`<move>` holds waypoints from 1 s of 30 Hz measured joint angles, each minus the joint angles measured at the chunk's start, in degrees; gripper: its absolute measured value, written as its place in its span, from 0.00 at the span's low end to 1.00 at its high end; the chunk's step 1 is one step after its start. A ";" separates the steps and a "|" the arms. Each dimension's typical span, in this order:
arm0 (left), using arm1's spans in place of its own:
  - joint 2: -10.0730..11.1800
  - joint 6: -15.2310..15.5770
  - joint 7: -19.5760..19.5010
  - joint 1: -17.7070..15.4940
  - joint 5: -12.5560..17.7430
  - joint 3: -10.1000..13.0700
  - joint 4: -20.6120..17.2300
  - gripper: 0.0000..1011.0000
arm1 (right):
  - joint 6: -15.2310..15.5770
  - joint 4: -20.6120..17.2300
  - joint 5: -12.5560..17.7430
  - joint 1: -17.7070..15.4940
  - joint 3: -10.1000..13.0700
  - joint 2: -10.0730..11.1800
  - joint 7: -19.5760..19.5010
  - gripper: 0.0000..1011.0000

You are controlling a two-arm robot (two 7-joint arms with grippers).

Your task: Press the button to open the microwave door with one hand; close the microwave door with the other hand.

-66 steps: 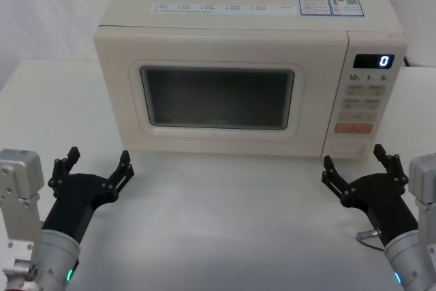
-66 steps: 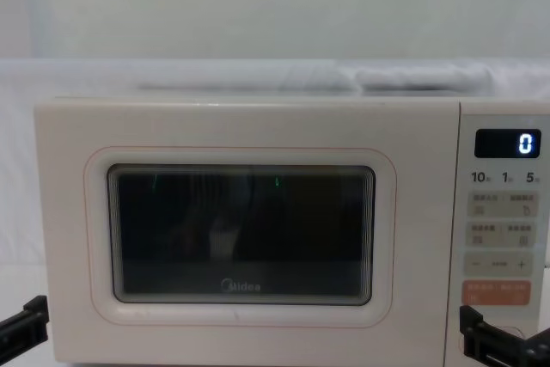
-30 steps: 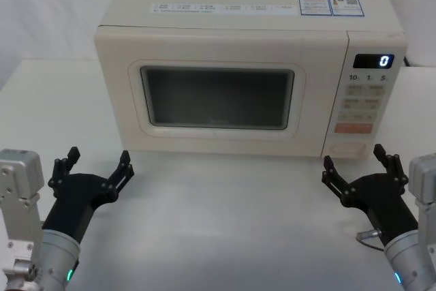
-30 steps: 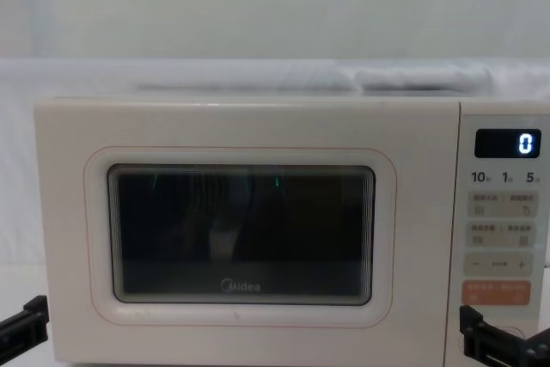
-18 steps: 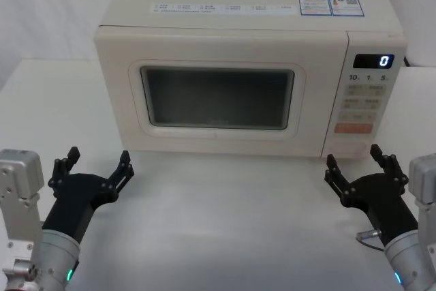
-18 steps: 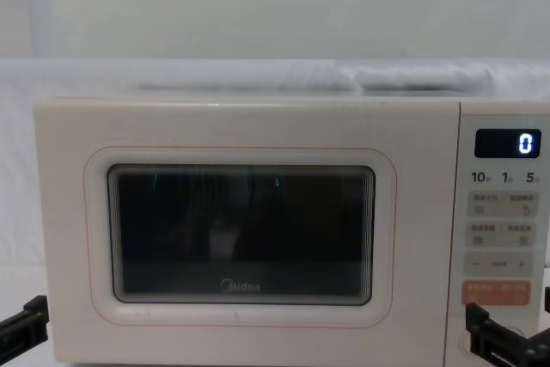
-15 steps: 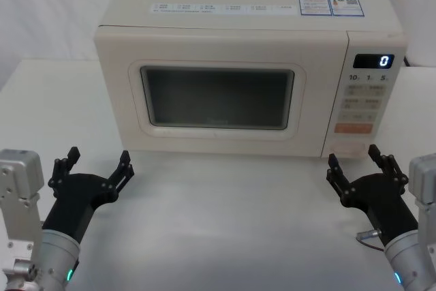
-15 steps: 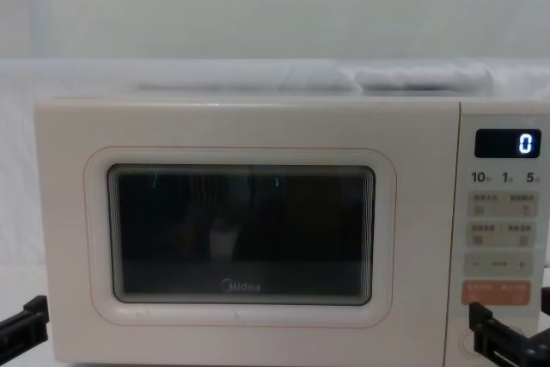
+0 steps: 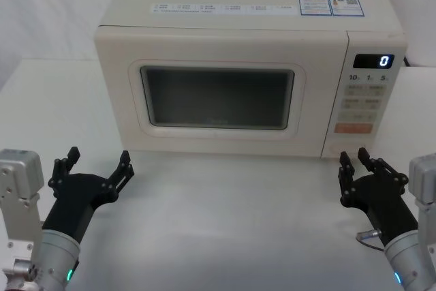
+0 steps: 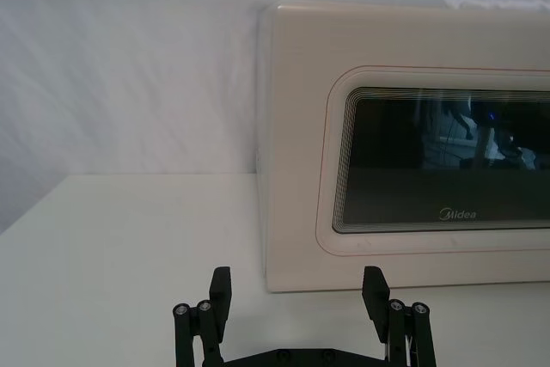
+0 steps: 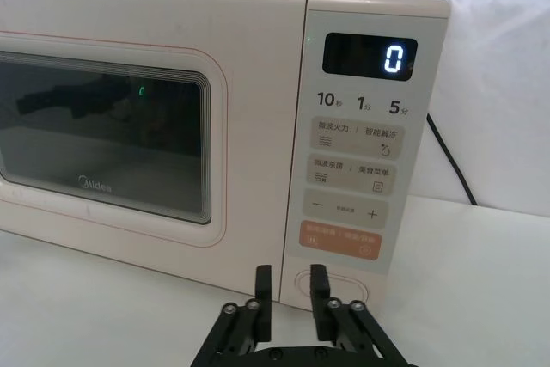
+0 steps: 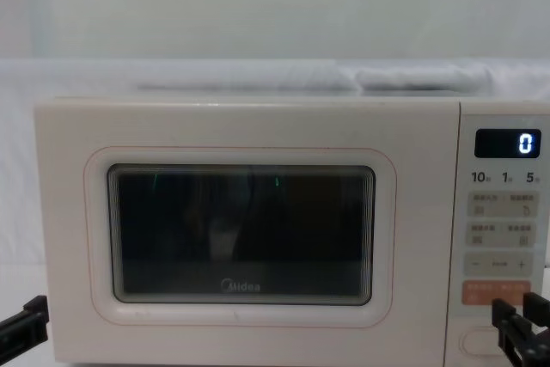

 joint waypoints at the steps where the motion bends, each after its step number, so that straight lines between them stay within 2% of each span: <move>1: 0.00 0.00 0.00 0.00 0.00 0.00 0.00 0.99 | 0.00 0.00 0.00 0.00 0.00 0.00 0.01 0.29; 5: 0.00 0.00 0.00 0.00 0.00 0.00 0.00 0.99 | 0.00 0.00 0.00 0.00 0.00 0.00 0.00 0.16; 6: 0.00 0.00 0.00 0.00 0.00 0.00 0.00 0.99 | 0.00 0.00 0.00 0.00 0.00 0.00 0.00 0.16; 7: 0.00 0.00 0.00 0.00 0.00 0.00 0.00 0.99 | 0.00 0.00 0.00 0.00 0.00 0.00 0.00 0.09; 11: 0.00 0.00 0.00 0.00 0.00 0.00 0.00 0.99 | 0.00 0.00 0.00 0.00 0.00 0.00 0.00 0.00; 30: 0.00 0.00 0.00 0.00 0.00 0.00 0.00 0.99 | 0.01 -0.06 0.00 -0.03 0.08 -0.06 0.09 0.00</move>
